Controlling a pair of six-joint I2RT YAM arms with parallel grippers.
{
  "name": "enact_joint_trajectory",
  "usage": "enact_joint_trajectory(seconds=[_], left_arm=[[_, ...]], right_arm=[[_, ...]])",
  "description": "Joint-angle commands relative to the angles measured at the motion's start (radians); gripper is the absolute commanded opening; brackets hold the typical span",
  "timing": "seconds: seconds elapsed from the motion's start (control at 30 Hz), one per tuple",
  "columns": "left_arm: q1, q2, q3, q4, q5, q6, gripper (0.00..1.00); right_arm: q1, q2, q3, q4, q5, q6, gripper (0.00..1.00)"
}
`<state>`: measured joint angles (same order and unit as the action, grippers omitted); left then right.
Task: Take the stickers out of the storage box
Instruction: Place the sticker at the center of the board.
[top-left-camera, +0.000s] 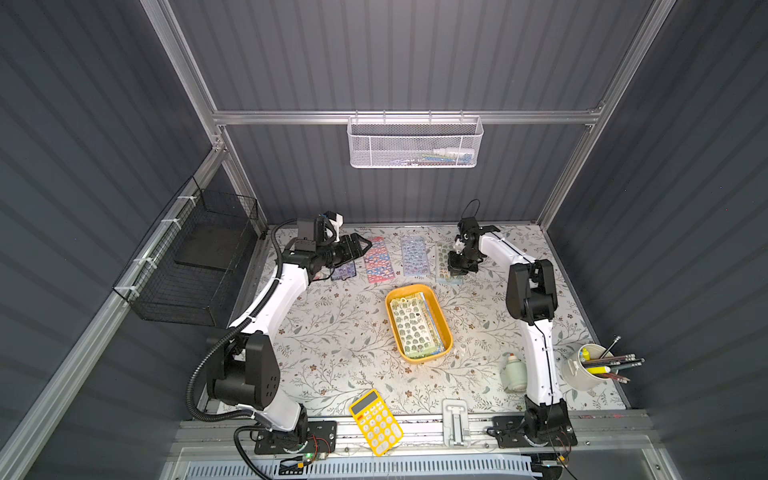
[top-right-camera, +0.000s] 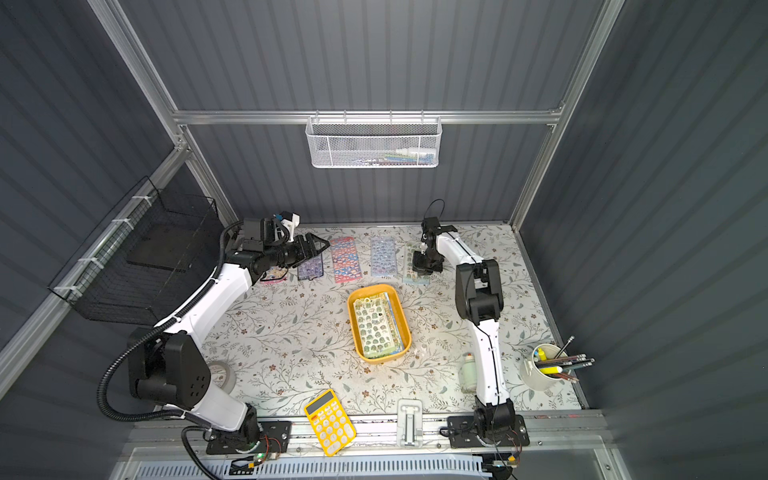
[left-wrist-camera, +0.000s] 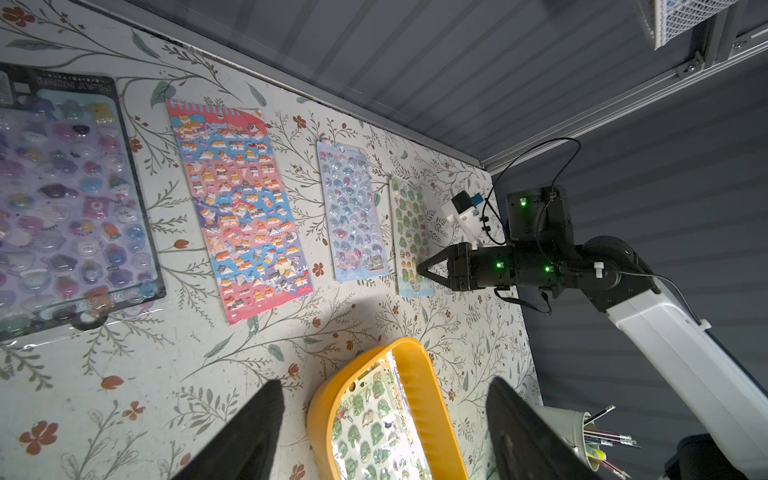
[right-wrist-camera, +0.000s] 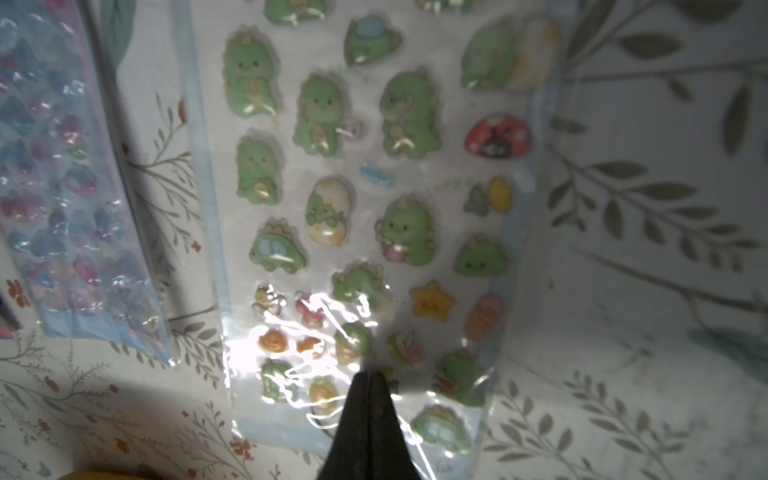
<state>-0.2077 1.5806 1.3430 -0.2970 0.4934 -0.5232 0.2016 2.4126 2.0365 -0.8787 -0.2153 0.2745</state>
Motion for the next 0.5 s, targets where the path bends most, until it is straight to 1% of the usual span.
enact_joint_trajectory(seconds=[0.0,0.13,0.23,0.33,0.47], left_arm=[[0.008,-0.002,0.034,-0.022,0.001,0.015,0.78],[0.008,-0.001,0.038,-0.021,0.002,0.014,0.78],[0.008,-0.001,0.039,-0.022,0.001,0.015,0.78],[0.008,-0.001,0.038,-0.029,-0.001,0.017,0.78],[0.008,-0.005,0.031,-0.036,-0.005,0.023,0.78]], right_arm=[[-0.020,0.041,0.009,-0.015,-0.009,0.015,0.00],[-0.023,0.030,0.011,-0.016,-0.006,0.008,0.00],[-0.022,-0.010,-0.009,-0.003,-0.008,0.008,0.00],[-0.019,-0.082,-0.055,0.020,-0.010,0.009,0.00],[-0.001,-0.199,-0.122,0.043,0.019,-0.004,0.00]])
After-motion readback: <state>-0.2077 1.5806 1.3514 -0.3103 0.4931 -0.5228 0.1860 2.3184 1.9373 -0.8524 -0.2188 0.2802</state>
